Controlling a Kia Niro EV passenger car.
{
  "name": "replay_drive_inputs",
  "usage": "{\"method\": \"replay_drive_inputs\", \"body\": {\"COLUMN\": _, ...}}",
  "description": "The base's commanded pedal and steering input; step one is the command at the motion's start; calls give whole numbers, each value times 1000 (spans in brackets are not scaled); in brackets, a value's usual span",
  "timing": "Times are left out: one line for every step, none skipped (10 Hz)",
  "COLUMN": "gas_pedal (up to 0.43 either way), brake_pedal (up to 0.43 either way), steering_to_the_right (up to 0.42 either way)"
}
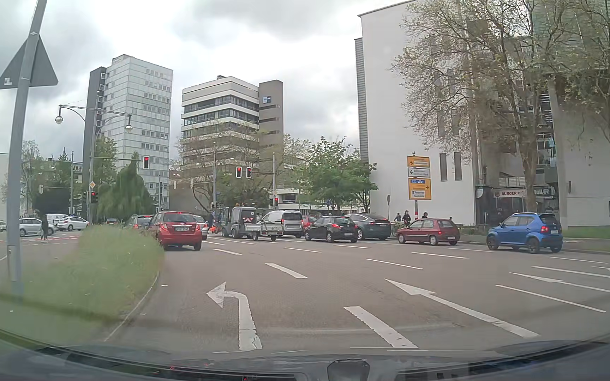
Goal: Follow the waypoints while adhering to traffic rules and regulations
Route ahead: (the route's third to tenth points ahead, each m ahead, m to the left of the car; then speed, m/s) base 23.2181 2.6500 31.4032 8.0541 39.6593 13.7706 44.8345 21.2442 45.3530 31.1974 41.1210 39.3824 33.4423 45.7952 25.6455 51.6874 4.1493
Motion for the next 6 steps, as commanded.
{"method": "replay_drive_inputs", "body": {"gas_pedal": 0, "brake_pedal": 73, "steering_to_the_right": -122}}
{"method": "replay_drive_inputs", "body": {"gas_pedal": 0, "brake_pedal": 85, "steering_to_the_right": -123}}
{"method": "replay_drive_inputs", "body": {"gas_pedal": 0, "brake_pedal": 104, "steering_to_the_right": -123}}
{"method": "replay_drive_inputs", "body": {"gas_pedal": 0, "brake_pedal": 116, "steering_to_the_right": -123}}
{"method": "replay_drive_inputs", "body": {"gas_pedal": 0, "brake_pedal": 128, "steering_to_the_right": -123}}
{"method": "replay_drive_inputs", "body": {"gas_pedal": 0, "brake_pedal": 128, "steering_to_the_right": -123}}
